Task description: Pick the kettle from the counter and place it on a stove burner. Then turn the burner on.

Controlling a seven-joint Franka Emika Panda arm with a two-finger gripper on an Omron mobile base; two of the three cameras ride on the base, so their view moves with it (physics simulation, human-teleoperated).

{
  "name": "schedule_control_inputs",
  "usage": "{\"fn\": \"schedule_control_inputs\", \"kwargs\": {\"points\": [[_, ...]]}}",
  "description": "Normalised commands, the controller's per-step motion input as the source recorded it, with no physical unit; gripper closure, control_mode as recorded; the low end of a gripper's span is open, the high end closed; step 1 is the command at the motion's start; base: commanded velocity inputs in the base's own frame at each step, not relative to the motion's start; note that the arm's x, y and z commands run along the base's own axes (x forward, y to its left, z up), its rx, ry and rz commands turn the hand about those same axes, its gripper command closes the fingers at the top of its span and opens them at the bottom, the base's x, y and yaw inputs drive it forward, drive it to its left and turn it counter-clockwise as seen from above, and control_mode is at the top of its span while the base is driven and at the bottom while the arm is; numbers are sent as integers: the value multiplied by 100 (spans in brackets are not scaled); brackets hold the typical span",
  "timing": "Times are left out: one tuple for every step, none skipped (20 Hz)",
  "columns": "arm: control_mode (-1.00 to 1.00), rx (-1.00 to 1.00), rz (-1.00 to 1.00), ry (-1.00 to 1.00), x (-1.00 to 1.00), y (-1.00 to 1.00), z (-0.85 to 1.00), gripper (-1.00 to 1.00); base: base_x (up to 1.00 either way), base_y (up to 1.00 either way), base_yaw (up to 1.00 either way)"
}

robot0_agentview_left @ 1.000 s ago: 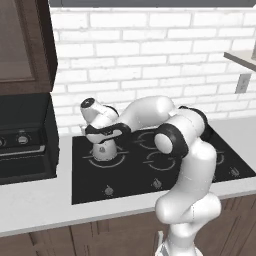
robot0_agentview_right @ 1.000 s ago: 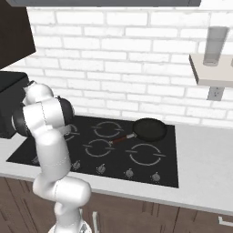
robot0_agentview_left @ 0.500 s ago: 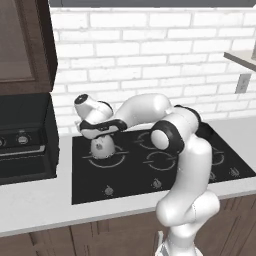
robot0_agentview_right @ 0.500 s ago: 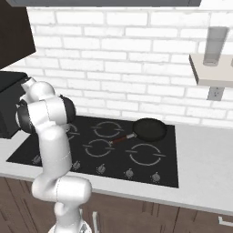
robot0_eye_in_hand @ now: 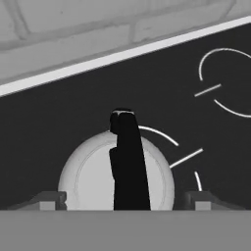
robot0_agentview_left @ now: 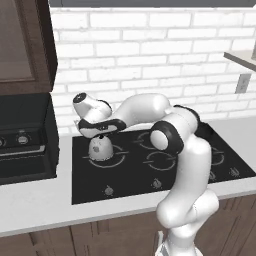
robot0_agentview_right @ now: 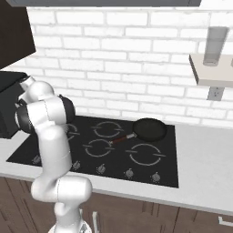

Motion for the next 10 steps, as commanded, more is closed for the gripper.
{"fn": "schedule_control_inputs", "kwargs": {"points": [[-100,1,0,-13,-10,0,44,-100,0,0,0],[-100,3,0,-21,-33,0,64,-100,0,0,0],[-100,6,0,-38,-64,0,94,-100,0,0,0],[-100,7,2,-44,-84,0,100,-100,0,0,0],[-100,5,3,-41,-100,-8,100,-100,0,0,0],[-100,4,4,-34,-100,-27,97,-100,0,0,0],[-100,2,6,-32,-100,-37,83,-100,0,0,0],[-100,0,9,-21,-100,-49,50,-100,0,0,0],[-100,0,11,-16,-100,-58,34,-100,0,0,0],[-100,0,11,-9,-100,-69,9,-100,0,0,0]]}}
